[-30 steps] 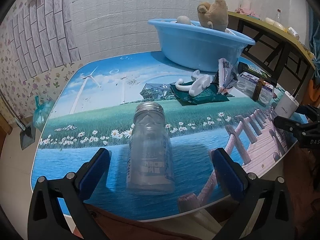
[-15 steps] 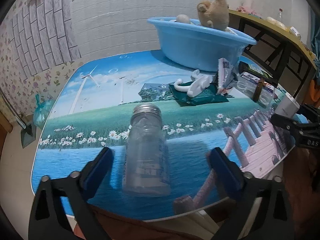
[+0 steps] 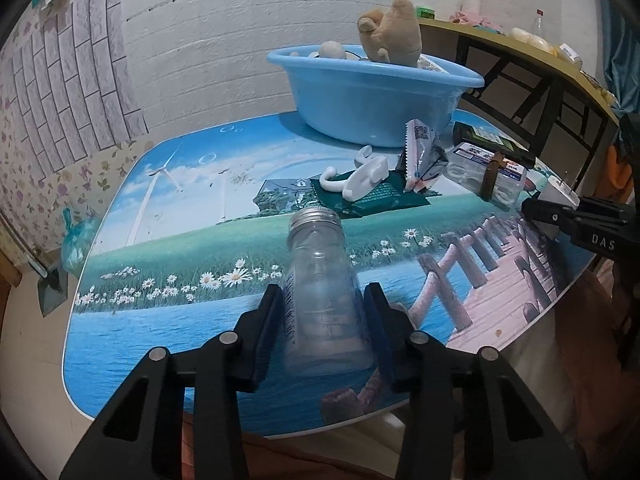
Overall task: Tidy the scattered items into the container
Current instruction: 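Hold the jar in the left tool while the right tool grasps the white charger plug, then carry the jar with the left tool and the charger with the right tool to the basin, then open both tools over the basin, releasing the jar and charger, then withdraw both open tools from the basin toward the remaining items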
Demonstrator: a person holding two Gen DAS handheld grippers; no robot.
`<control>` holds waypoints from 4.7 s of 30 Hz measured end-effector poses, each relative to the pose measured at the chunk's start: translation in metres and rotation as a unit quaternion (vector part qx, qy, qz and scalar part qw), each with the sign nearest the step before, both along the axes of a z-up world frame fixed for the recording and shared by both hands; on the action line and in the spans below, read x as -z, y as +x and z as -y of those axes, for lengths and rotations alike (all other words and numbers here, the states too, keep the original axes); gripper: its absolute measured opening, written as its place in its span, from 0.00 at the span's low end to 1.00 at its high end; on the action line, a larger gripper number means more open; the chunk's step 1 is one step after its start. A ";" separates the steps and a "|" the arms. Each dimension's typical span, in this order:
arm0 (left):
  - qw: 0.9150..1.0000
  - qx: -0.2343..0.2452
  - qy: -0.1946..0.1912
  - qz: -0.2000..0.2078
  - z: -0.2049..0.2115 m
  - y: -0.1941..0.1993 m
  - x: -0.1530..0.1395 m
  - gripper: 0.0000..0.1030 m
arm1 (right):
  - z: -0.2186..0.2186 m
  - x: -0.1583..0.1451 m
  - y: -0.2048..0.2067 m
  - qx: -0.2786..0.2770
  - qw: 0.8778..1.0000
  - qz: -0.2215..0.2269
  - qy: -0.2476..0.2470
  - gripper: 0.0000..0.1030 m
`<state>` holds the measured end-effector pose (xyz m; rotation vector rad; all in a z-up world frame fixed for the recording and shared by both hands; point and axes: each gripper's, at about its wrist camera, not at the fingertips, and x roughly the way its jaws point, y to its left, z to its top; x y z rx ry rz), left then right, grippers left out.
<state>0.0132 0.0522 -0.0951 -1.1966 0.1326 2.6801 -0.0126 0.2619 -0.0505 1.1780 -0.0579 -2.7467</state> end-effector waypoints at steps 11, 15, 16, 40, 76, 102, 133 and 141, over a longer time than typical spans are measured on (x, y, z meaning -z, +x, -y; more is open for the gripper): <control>1.000 -0.015 0.021 0.003 0.010 -0.002 -0.007 0.39 | 0.003 -0.016 0.003 -0.004 1.000 -0.015 -0.015 0.24; 0.999 -0.027 0.035 -0.013 0.017 -0.005 -0.020 0.39 | 0.002 -0.029 0.005 -0.005 0.999 -0.032 -0.018 0.24; 0.999 -0.031 0.038 -0.018 0.018 -0.005 -0.024 0.39 | 0.002 -0.033 0.006 -0.007 0.999 -0.037 -0.024 0.24; 0.989 0.011 0.061 -0.134 -0.034 -0.069 -0.142 0.38 | 0.016 -0.126 -0.044 -0.073 0.986 -0.126 -0.083 0.24; 0.990 0.054 0.055 -0.117 -0.065 -0.184 -0.121 0.62 | 0.018 -0.098 -0.166 -0.073 0.991 -0.090 -0.064 0.26; 0.995 -0.021 0.055 -0.075 -0.009 -0.105 -0.094 0.75 | -0.016 -0.096 -0.114 0.001 0.996 -0.074 -0.042 0.35; 0.998 -0.016 0.054 0.018 -0.017 -0.074 -0.022 0.75 | -0.009 -0.037 -0.050 -0.012 0.999 0.006 -0.048 0.40; 0.999 0.006 0.049 0.018 -0.031 -0.082 -0.019 0.74 | -0.007 -0.030 -0.051 -0.022 0.998 0.014 -0.060 0.66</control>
